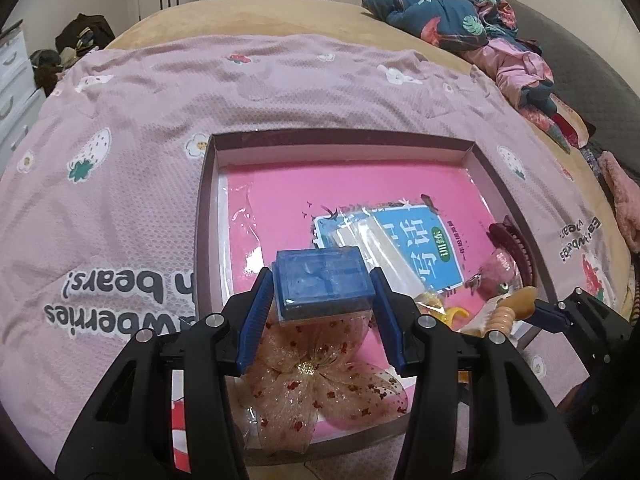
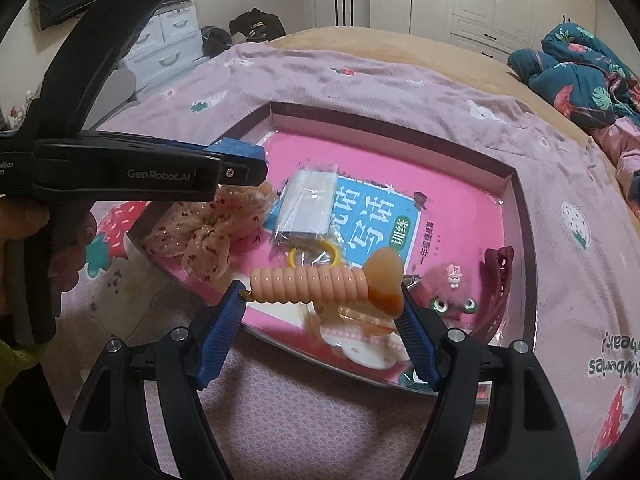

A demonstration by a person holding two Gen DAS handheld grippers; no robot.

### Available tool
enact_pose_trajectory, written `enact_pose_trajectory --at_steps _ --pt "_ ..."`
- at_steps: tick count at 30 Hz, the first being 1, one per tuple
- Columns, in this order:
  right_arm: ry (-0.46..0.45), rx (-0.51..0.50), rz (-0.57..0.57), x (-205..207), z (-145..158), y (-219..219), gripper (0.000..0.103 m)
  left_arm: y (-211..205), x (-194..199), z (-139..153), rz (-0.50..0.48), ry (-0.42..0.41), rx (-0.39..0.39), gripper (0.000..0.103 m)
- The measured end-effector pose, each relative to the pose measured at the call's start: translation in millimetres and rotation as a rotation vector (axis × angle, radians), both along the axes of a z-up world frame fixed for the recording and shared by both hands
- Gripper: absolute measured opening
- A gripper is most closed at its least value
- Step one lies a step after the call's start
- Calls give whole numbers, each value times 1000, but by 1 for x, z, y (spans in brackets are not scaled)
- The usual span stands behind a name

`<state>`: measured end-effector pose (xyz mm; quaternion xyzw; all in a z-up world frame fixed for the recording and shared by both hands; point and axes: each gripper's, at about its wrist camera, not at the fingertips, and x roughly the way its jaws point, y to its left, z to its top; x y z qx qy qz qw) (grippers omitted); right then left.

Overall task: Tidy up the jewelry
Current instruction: 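Carry the blue item and orange hair tie into the box and release both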

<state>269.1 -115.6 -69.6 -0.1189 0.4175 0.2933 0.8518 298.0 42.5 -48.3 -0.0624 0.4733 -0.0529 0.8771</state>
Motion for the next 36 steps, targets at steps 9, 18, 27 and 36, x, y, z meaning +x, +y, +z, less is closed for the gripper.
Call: enact_pose_trajectory --at_steps 9,18,27,36 --pt "23 11 -5 -4 -3 -5 75 -2 1 -4 0 6 4 40" --pt "33 21 -24 -10 -6 -11 79 -4 0 -1 0 -5 3 48" --pt "2 36 -84 -11 4 -28 86 -7 -9 14 2 -30 12 51" --pt "-52 -10 -212 0 3 -48 87 -12 -20 28 1 -51 14 54"
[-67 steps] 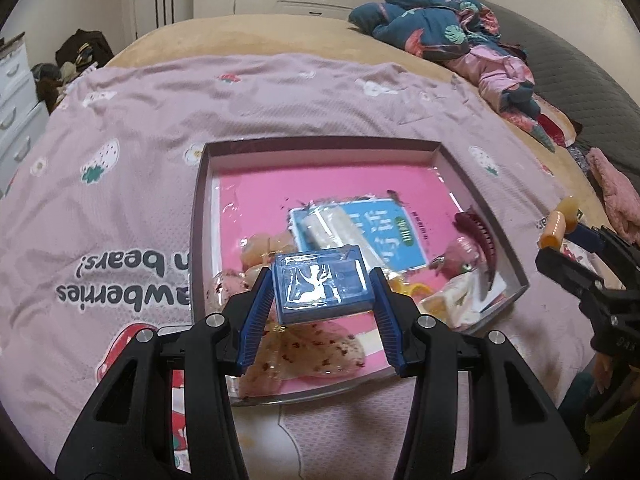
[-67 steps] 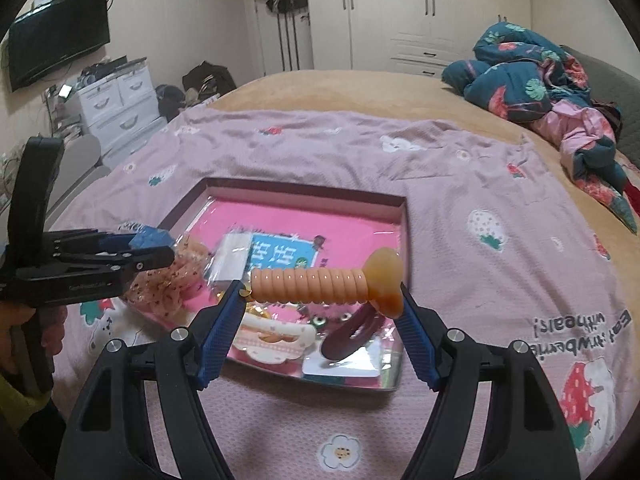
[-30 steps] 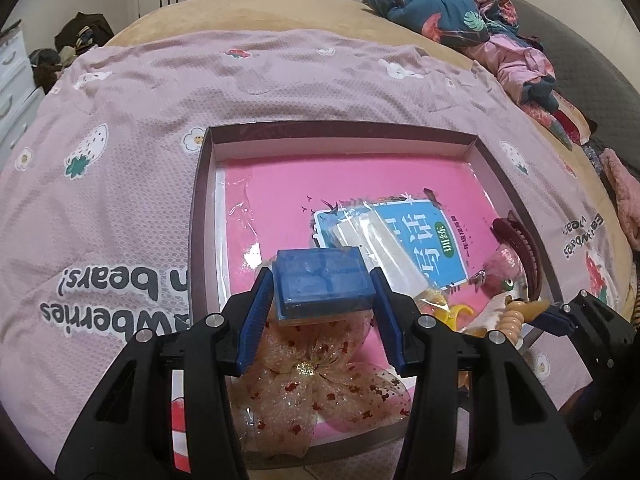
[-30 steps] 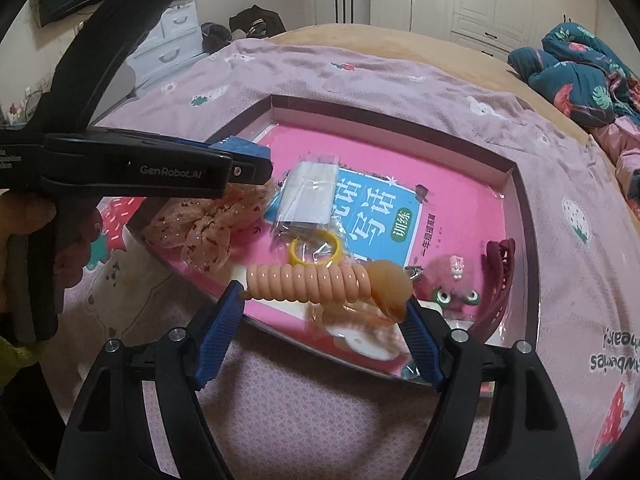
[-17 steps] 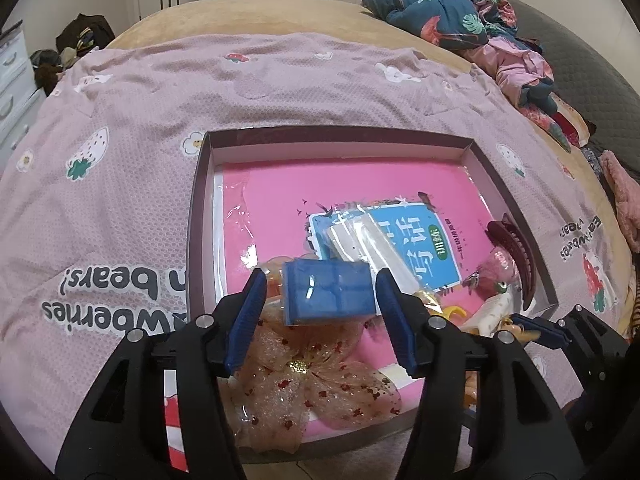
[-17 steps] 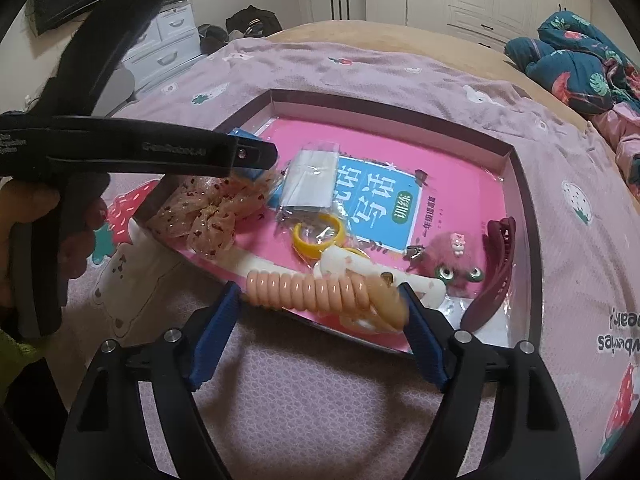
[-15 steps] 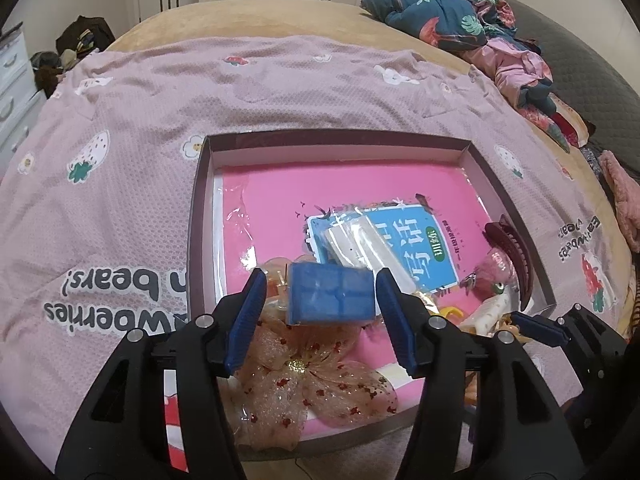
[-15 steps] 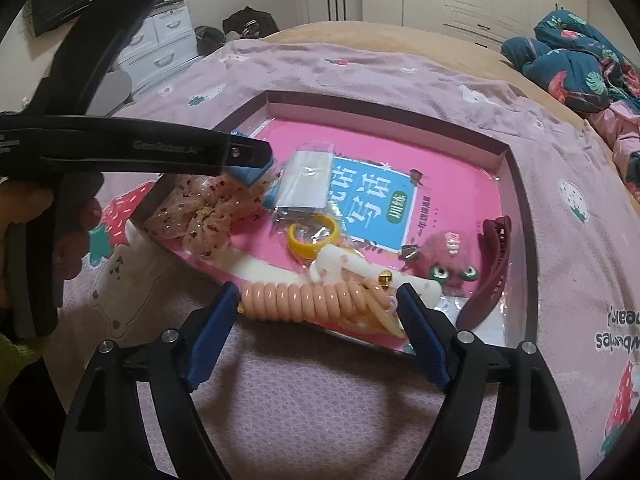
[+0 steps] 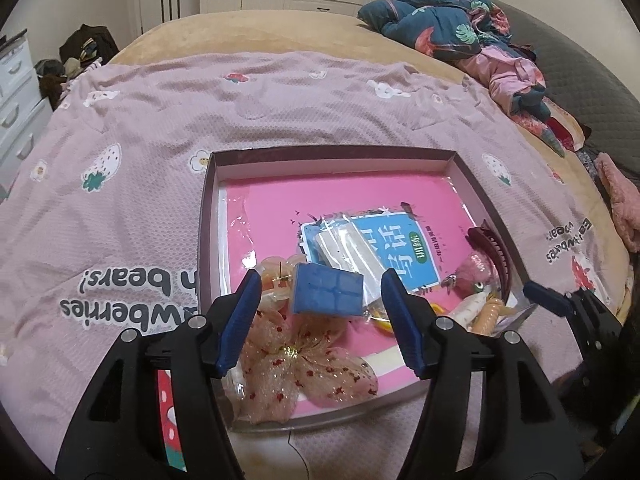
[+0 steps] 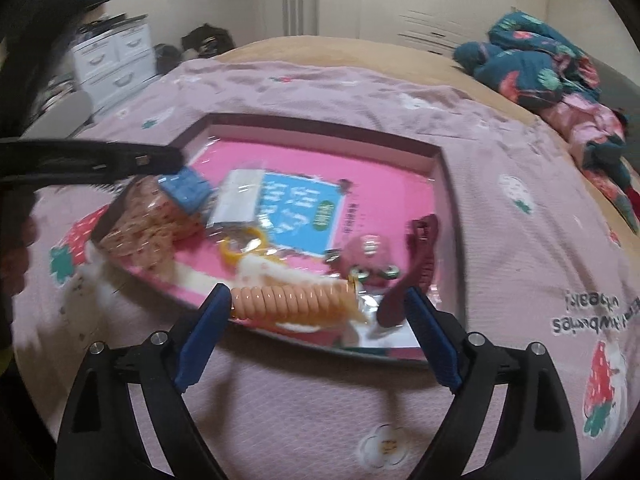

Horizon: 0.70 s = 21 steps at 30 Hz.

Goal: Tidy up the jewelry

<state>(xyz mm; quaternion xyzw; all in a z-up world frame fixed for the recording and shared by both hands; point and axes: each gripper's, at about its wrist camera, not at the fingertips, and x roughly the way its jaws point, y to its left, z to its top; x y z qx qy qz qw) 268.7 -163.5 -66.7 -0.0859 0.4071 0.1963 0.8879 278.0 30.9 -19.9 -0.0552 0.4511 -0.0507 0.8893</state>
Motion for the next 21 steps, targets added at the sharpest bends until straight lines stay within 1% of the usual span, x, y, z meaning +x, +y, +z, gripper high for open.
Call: enact_pose_trajectory --at_steps 4,7,9,12,14,19,21 --pt "8 53 -7 -1 9 -6 88 -1 -8 11 -8 -18 11 58" --pt "-19 75 -9 -10 21 -9 93 -1 -14 22 -6 -38 15 59" --pt "-42 96 -9 -19 33 -13 95 -1 -19 28 -1 -51 16 62" --pt "-70 118 -14 -30 50 -19 97 -1 -30 40 9 -78 2 69" --pt "-95 126 -11 -41 61 -23 98 -2 -38 49 14 -99 -3 77" --pt "-140 147 -12 -65 84 -32 99 -6 -60 72 12 -153 -5 88" --pt "-157 154 -10 -75 93 -36 99 -7 -70 80 14 -171 -4 91"
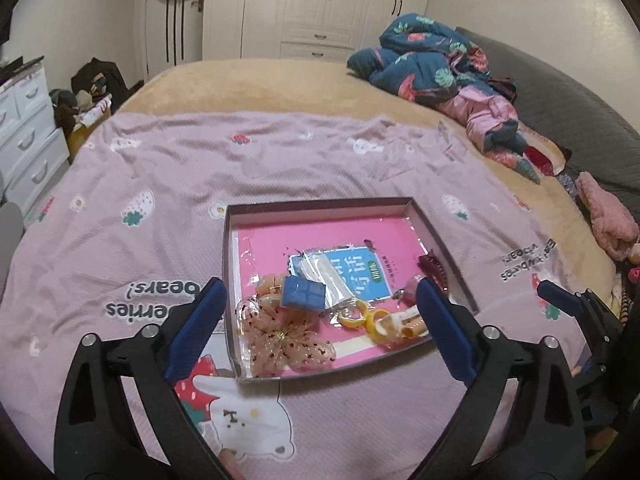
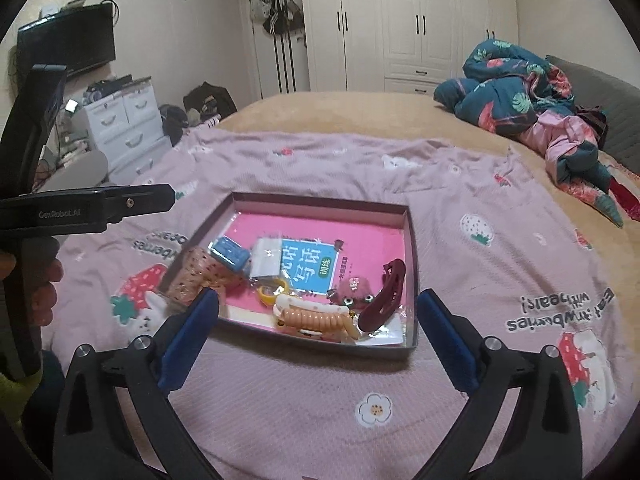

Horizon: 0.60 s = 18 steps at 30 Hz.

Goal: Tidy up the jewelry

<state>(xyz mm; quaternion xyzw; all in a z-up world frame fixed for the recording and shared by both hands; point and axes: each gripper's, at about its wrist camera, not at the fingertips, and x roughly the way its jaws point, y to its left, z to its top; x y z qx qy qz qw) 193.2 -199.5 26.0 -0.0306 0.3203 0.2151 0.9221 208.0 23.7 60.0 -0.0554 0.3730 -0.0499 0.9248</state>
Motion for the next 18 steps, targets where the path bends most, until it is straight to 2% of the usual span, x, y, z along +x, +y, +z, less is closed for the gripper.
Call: enact_pose_trajectory --at_steps 8,11,18 --pt "-48 15 -16 -29 21 -11 99 0 -45 15 17 -56 -16 94" --pt "-59 14 -28 -38 23 -12 99 -1 -60 11 25 -64 -19 94" --pt "-37 23 -47 -53 18 -14 99 -3 -86 -8 31 -26 -17 94"
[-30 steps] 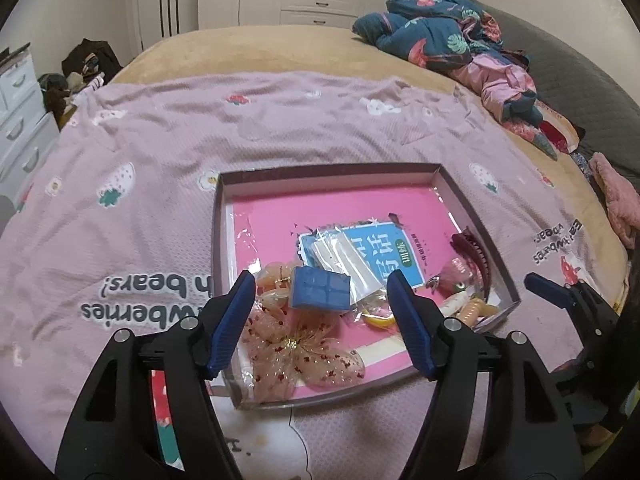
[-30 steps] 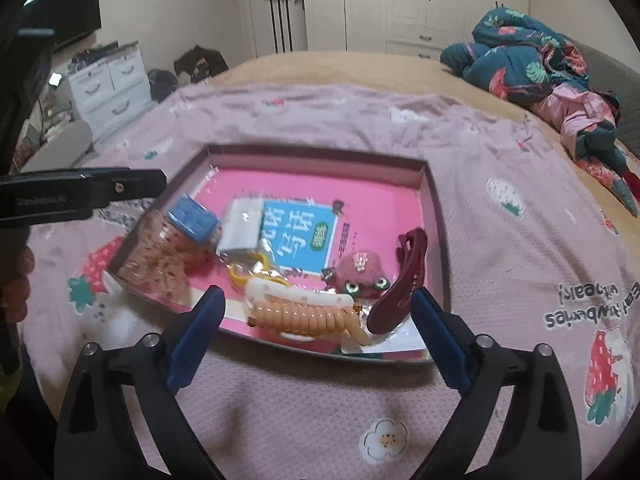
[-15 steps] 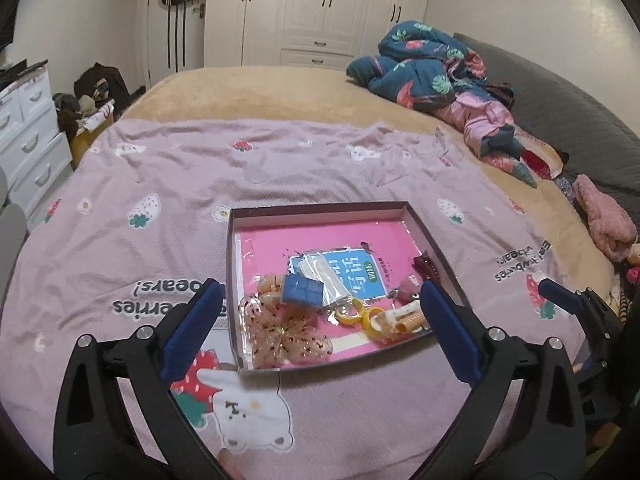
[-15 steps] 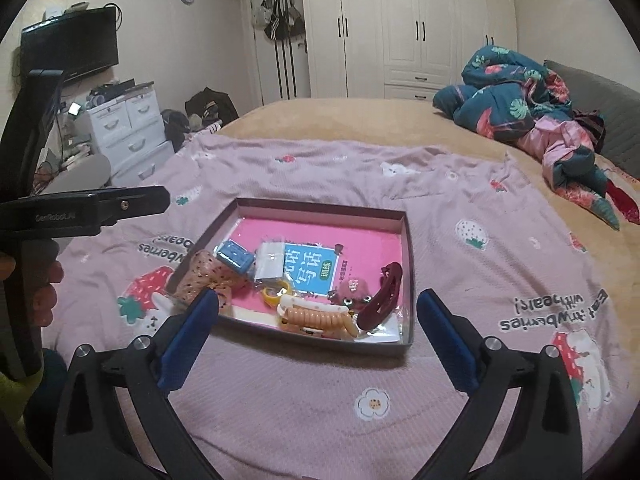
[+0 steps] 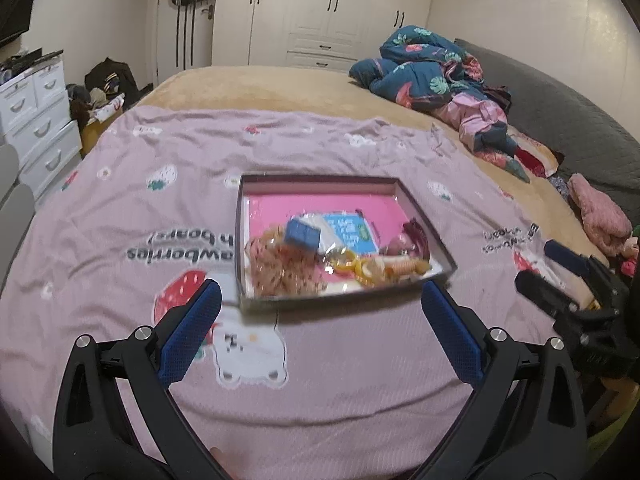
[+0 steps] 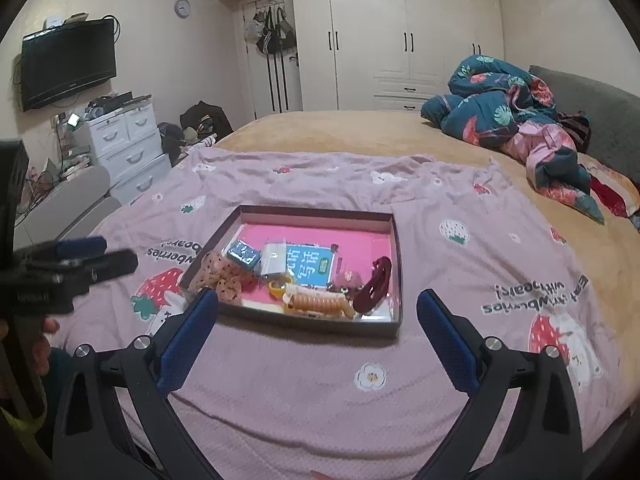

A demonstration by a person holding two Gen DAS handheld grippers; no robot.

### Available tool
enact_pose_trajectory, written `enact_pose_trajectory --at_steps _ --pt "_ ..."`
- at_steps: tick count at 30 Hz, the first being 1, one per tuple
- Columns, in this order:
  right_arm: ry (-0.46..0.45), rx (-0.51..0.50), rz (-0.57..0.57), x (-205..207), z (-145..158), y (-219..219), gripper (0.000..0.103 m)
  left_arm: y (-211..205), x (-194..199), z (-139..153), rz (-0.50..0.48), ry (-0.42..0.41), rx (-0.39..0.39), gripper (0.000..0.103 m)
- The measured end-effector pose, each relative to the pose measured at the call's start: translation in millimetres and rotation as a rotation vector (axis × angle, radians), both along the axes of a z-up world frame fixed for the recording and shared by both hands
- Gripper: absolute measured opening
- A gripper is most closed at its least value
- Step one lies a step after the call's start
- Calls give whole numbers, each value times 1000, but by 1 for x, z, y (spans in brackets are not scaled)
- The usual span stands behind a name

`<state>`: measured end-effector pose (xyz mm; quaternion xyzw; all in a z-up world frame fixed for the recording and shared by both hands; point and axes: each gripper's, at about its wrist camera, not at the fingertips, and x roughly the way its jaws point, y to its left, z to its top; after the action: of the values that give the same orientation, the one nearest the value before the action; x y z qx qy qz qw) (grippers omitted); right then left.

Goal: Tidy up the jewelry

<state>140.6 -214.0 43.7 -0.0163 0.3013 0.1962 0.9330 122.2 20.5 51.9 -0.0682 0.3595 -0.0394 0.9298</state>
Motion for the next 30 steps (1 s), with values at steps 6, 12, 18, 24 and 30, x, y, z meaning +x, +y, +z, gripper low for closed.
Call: enact_pose_trajectory --at_steps 6,12,18,24,30 --pt "29 12 -23 -9 -8 -4 99 0 -13 -12 13 9 -2 94" --pt "50 12 -38 -14 -14 -6 99 2 -17 -16 22 13 -4 94" --pt "40 6 -34 -17 -12 -7 99 2 -18 -16 29 12 -6 94" --pt "42 3 -26 -18 -11 -6 99 1 -22 -15 32 5 -6 94" --pt "41 -1 -17 -20 -9 -3 99 1 -23 -11 32 3 -1 94"
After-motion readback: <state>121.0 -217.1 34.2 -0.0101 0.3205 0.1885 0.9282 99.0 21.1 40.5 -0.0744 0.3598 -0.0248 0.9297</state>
